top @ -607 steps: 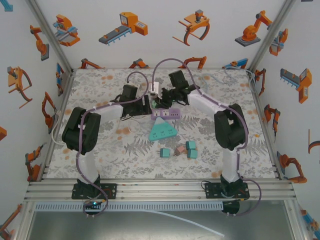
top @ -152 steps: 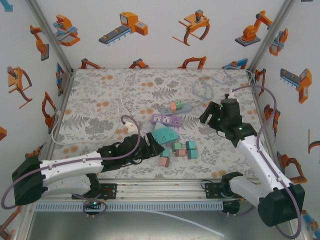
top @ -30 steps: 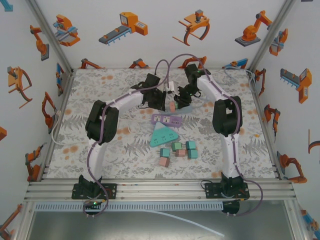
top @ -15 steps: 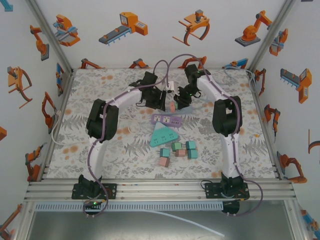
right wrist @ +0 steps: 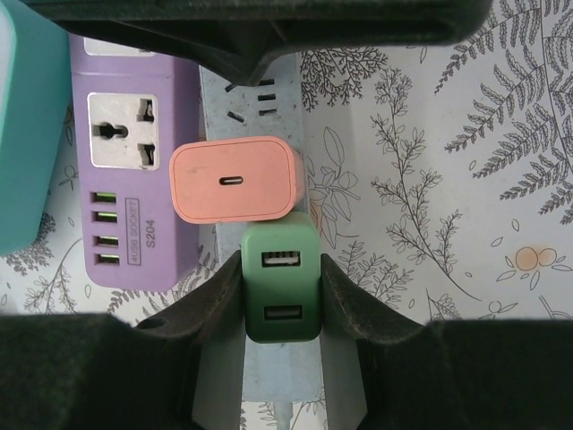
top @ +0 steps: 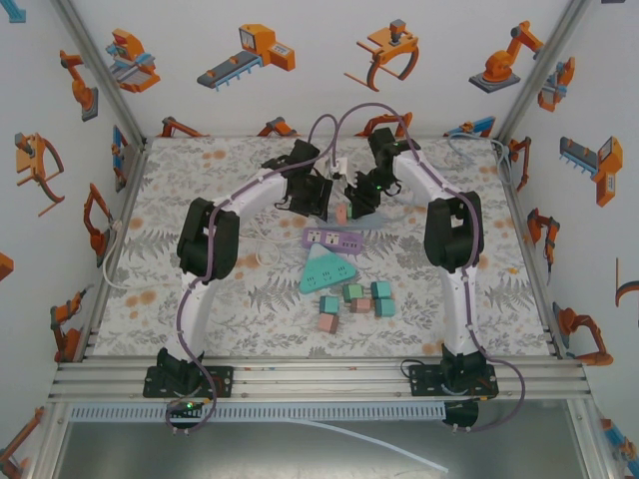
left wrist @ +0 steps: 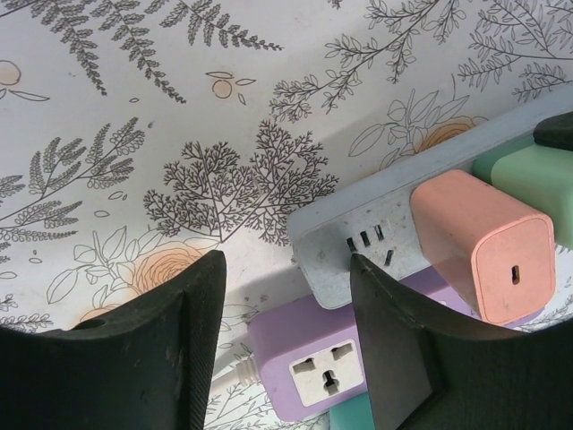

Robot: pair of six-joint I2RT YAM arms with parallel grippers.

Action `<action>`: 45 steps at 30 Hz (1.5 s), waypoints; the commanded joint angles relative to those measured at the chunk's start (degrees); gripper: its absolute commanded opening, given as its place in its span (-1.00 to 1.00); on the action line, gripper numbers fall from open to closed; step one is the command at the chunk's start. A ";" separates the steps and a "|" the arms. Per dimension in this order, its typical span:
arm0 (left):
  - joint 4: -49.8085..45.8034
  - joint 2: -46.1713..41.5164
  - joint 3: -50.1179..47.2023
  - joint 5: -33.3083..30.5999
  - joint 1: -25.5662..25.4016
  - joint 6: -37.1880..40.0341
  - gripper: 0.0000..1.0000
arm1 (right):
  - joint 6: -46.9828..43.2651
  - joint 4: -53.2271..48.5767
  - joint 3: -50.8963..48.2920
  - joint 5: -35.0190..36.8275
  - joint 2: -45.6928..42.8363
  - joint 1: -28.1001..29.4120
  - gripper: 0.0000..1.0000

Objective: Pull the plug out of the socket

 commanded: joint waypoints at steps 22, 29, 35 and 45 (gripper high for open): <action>-14.86 10.86 2.92 -12.89 0.95 7.93 0.08 | 2.33 14.28 -11.32 -1.82 -13.56 6.24 -1.00; -14.86 10.76 2.83 -12.79 0.97 7.99 0.08 | 1.43 13.61 -11.32 2.22 -12.23 7.10 -1.00; -6.44 4.99 -4.44 -3.05 3.12 4.01 0.15 | 1.36 14.29 -12.91 1.48 -10.85 6.70 -1.00; 4.09 0.20 -10.73 9.75 6.51 -2.45 0.36 | 1.70 15.03 -13.66 1.70 -9.73 6.00 -1.00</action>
